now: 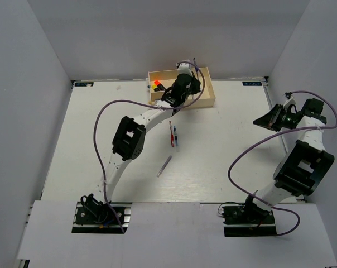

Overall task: Sort the stationery into containers
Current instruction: Place the pen in the storage box.

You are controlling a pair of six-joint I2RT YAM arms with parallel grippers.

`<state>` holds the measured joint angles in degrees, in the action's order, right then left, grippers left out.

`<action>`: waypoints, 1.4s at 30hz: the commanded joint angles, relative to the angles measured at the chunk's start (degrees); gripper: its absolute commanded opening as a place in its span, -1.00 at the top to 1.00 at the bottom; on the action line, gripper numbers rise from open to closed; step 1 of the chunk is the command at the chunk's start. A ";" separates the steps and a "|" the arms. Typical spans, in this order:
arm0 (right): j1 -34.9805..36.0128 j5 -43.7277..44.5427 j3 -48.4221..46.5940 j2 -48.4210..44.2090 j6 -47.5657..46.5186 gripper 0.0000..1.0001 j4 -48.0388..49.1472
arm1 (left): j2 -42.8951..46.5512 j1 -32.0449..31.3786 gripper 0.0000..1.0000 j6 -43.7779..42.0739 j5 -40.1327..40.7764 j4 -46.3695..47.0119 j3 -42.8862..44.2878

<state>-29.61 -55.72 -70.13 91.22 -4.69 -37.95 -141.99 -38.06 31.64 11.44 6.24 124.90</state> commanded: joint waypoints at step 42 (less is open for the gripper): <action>-1.77 -3.78 4.82 -2.10 -2.52 0.82 -1.07 | -6.11 -0.78 -0.16 -11.07 -0.90 3.08 4.83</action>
<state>-31.11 -57.56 -65.67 89.93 -6.83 -38.04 -150.78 -38.96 20.71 10.11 9.04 127.68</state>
